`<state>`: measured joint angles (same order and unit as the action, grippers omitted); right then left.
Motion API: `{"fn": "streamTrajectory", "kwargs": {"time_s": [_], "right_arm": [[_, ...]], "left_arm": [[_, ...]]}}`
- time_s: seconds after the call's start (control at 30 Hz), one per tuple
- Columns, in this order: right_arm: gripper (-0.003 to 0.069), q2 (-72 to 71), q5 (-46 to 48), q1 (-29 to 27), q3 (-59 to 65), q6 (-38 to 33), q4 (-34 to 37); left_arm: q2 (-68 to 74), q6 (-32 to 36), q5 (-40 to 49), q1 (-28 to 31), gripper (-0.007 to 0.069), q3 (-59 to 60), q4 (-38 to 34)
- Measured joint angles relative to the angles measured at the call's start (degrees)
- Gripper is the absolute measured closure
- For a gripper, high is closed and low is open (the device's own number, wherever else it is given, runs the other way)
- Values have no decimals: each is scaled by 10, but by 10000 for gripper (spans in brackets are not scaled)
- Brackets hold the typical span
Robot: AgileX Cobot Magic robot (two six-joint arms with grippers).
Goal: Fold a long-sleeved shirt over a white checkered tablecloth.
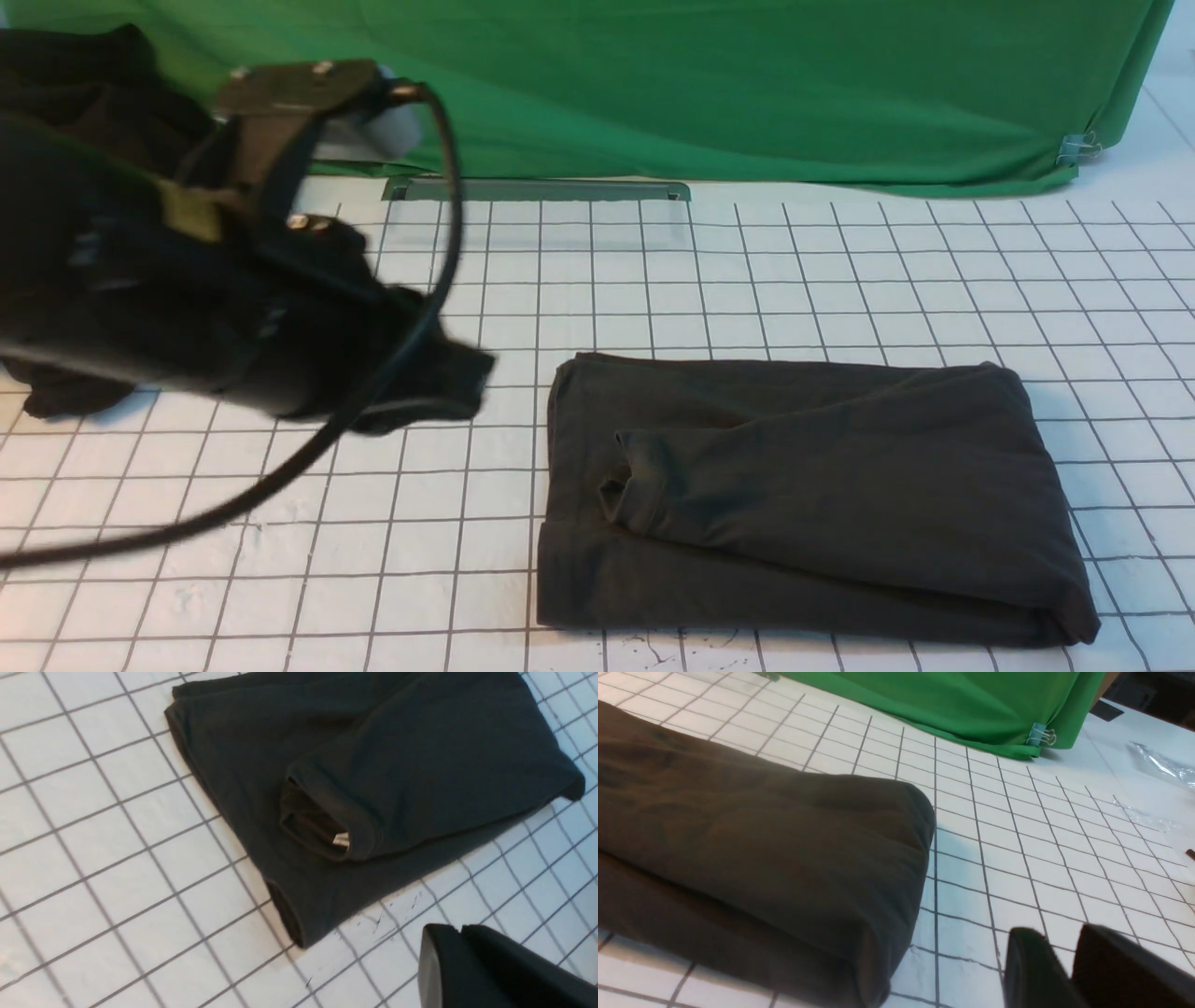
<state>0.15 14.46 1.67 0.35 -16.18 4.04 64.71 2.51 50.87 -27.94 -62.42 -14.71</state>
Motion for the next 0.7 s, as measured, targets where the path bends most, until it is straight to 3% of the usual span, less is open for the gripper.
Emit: {"fn": "streamTrajectory", "kwargs": {"time_s": [0.17,0.3,0.33,0.37,0.43,0.6,0.63,0.7], "right_arm": [[507,0,0,0,0,0,0],[499,0,0,0,0,0,0],[495,0,0,0,0,0,0],[495,0,0,0,0,0,0],[492,0,0,0,0,0,0],[484,0,0,0,0,1,0],[480,0,0,0,0,0,0],[477,0,0,0,0,0,-1]], "left_arm": [[-113,-36,57,0,625,13,78],[-219,-41,-8,0,625,78,105],[-272,-42,-89,0,625,126,111],[-278,-42,-89,0,625,132,112],[-353,-42,-245,0,625,227,117],[-432,-42,-454,0,625,345,117],[-456,-42,-530,0,624,383,117],[-466,-42,-556,0,624,403,117]]}}
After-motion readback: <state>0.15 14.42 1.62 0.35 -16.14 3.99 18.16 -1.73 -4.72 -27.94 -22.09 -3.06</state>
